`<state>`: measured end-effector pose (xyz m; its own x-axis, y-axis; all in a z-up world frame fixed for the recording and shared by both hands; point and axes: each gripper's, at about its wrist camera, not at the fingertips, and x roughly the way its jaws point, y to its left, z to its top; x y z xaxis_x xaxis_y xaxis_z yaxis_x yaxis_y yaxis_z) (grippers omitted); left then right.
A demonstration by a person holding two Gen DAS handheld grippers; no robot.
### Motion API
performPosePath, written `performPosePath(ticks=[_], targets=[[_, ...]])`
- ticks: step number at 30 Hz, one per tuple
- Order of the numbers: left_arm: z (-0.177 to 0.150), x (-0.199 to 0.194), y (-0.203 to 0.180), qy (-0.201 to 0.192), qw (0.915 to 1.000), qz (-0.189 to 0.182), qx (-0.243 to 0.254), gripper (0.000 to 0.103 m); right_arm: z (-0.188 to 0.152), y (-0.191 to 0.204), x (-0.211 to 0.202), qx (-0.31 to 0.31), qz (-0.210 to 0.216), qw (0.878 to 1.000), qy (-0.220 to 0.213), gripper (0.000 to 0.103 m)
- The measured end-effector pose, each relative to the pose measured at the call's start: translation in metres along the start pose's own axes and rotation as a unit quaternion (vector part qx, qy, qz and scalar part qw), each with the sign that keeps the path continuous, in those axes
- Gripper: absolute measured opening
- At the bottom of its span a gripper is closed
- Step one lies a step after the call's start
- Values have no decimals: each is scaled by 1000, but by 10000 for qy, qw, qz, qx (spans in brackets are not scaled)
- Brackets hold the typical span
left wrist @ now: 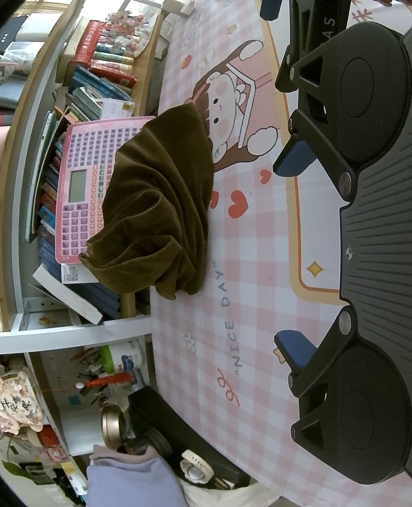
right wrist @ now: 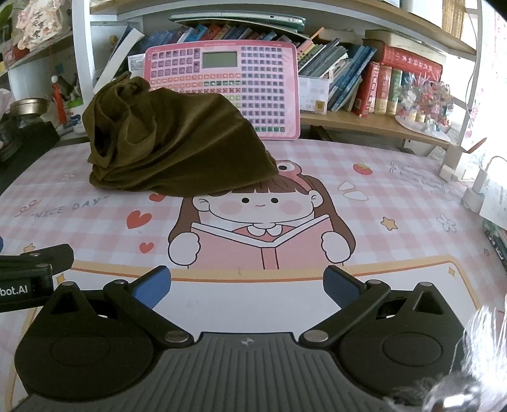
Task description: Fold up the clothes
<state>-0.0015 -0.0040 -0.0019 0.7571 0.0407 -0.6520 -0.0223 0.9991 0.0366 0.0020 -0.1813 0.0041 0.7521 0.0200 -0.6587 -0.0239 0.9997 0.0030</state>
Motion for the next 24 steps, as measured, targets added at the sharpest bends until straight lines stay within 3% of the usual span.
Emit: performPosePath(ticks=[17, 24], targets=[[2, 4, -3, -82, 9998, -157, 85, 103, 1, 1, 4, 24, -39, 10000, 23, 103], [3, 12, -3, -7, 9990, -443, 48, 103, 1, 0, 8, 62, -126, 9998, 110, 103]])
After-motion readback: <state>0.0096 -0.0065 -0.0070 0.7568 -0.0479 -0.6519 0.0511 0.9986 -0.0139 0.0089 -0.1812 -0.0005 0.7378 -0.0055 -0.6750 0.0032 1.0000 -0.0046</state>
